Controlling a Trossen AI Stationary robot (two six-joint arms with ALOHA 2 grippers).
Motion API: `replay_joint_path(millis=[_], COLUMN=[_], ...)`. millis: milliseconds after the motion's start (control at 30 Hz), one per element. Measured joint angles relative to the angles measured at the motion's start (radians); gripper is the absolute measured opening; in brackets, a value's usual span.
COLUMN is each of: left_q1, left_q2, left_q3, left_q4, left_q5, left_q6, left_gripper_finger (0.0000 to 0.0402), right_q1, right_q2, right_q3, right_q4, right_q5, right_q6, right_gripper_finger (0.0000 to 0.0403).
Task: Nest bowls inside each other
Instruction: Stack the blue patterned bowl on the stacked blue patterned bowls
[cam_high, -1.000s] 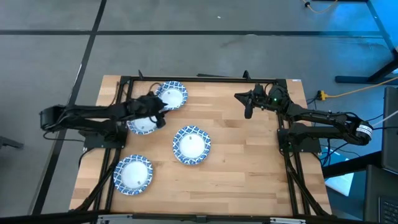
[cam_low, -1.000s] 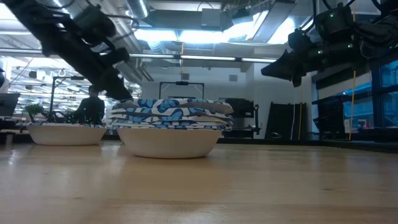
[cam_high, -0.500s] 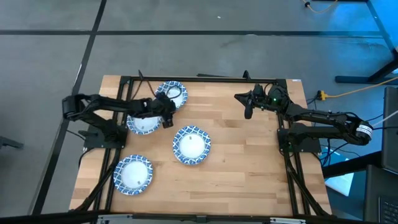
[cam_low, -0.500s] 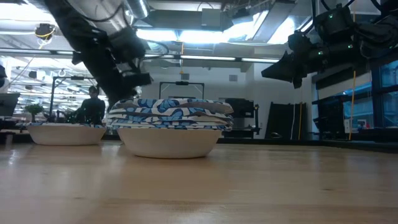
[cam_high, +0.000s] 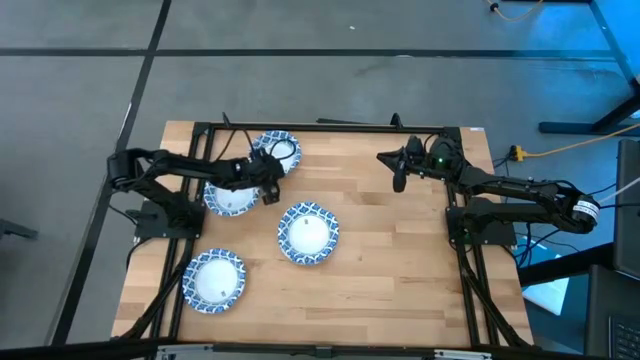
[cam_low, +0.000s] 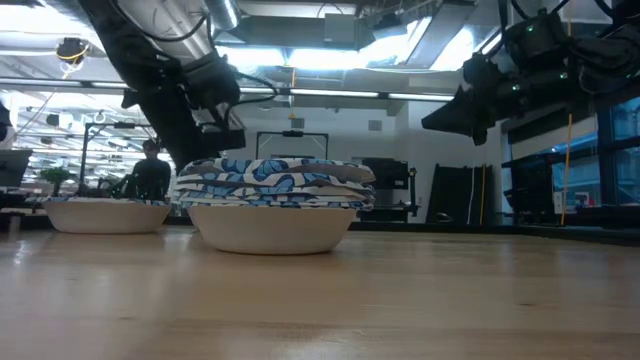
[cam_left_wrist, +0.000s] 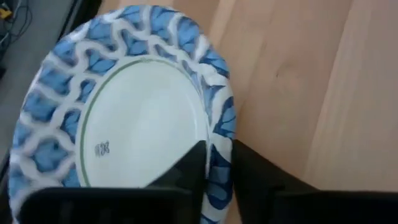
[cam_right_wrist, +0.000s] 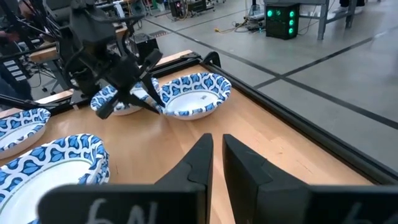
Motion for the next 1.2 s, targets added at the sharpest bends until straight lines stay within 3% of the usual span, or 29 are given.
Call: replay_joint_path(millis=[133, 300, 500, 900, 1067, 1200], left_q1=[0.000, 0.000, -0.038, -0.223, -0.349, -0.435], left_q2=[-0.015, -0.020, -0.020, -0.020, -0.020, -0.020], left_q3=[0.008, 0.071, 0.239, 0.520, 0.538, 0.538], left_q4=[-0.002, -0.046, -0.261, -0.484, -0.507, -0.532], left_q5=[0.006, 0.007, 0.031, 0.290, 0.387, 0.387], left_q6=[-0.024, -0.023, -0.017, -0.022, -0.087, -0.170], left_gripper_finger=[0.0010, 0.0004, 0.0002, 0.0001, 0.0000, 0.0000], right_q1=[0.000, 0.000, 0.000, 0.000, 0.000, 0.000], right_q2=[0.000, 0.000, 0.000, 0.000, 0.000, 0.000], right_q3=[0.000, 0.000, 0.000, 0.000, 0.000, 0.000], right_q4=[-0.019, -0.019, -0.031, -0.035, -0.041, -0.043], right_q5=[0.000, 0.000, 0.000, 0.000, 0.000, 0.000], right_q6=[0.000, 0.000, 0.002, 0.001, 0.001, 0.000], right_gripper_finger=[0.0038, 0.0038, 0.0038, 0.0038, 0.0038, 0.0038])
